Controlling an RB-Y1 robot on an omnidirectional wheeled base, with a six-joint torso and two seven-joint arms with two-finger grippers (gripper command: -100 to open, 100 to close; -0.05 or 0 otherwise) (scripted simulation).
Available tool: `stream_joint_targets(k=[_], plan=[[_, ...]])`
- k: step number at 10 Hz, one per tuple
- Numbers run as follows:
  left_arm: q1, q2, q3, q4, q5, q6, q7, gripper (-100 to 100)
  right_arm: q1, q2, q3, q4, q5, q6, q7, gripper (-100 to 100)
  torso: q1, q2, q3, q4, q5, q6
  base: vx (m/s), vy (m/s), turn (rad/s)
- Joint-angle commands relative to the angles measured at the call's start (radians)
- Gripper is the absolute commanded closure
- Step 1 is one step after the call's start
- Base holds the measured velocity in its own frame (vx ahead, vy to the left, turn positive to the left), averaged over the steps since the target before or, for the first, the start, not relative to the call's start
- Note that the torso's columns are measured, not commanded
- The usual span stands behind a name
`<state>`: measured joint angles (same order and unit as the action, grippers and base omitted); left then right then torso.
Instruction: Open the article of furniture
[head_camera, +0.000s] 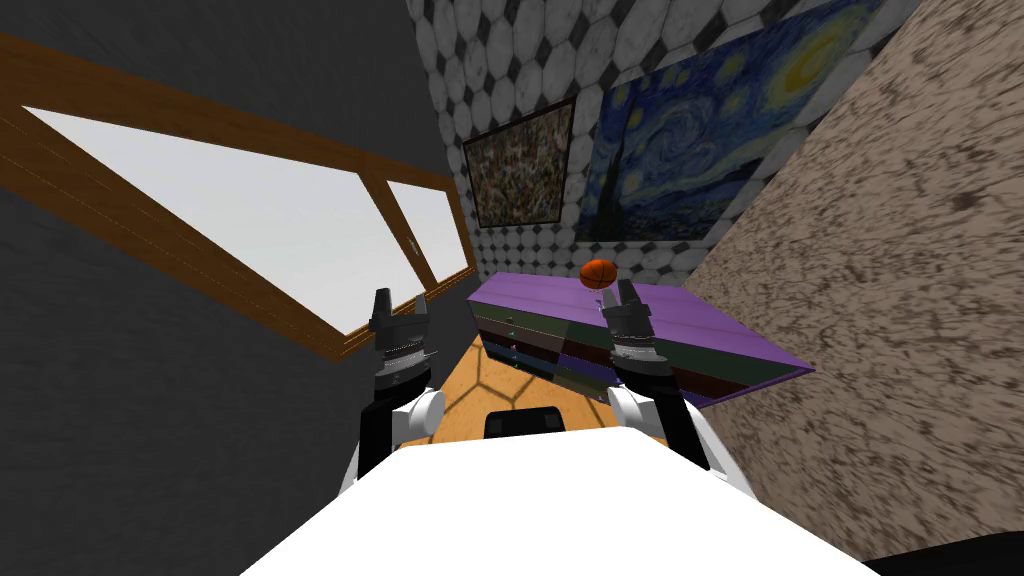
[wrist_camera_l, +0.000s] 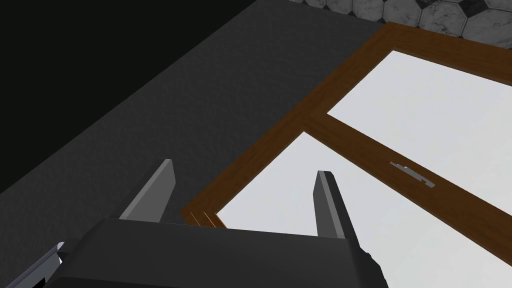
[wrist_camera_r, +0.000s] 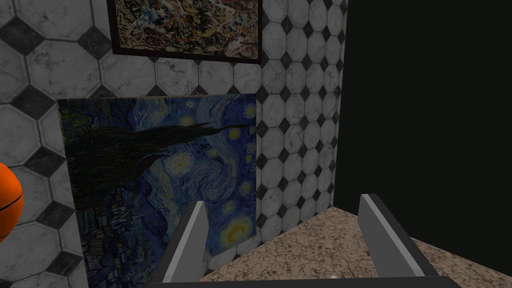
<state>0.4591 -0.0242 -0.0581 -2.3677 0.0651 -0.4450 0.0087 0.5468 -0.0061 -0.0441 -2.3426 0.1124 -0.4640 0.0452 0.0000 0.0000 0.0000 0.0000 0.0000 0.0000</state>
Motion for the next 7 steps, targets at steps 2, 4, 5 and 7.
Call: stream_joint_targets(k=[2, 4, 5, 7], plan=[[0.000, 0.000, 0.000, 0.000, 0.000, 0.000, 0.000, 0, 0.000, 0.000, 0.000, 0.000, 0.000, 0.000, 0.000, 0, 0.000, 0.104, -0.209, 0.105, 0.000, 0.000, 0.000, 0.000, 0.000], [0.000, 0.000, 0.000, 0.000, 0.000, 0.000, 0.000, 0, 0.000, 0.000, 0.000, 0.000, 0.000, 0.000, 0.000, 0, 0.000, 0.248, -0.497, 0.248, 0.000, 0.000, 0.000, 0.000, 0.000], [0.000, 0.000, 0.000, 0.000, 0.000, 0.000, 0.000, 0, 0.000, 0.000, 0.000, 0.000, 0.000, 0.000, 0.000, 0, 0.000, 0.322, -0.644, 0.322, 0.000, 0.000, 0.000, 0.000, 0.000], [0.000, 0.000, 0.000, 0.000, 0.000, 0.000, 0.000, 0, 0.000, 0.000, 0.000, 0.000, 0.000, 0.000, 0.000, 0, 0.000, 0.470, -0.939, 0.470, 0.000, 0.000, 0.000, 0.000, 0.000]])
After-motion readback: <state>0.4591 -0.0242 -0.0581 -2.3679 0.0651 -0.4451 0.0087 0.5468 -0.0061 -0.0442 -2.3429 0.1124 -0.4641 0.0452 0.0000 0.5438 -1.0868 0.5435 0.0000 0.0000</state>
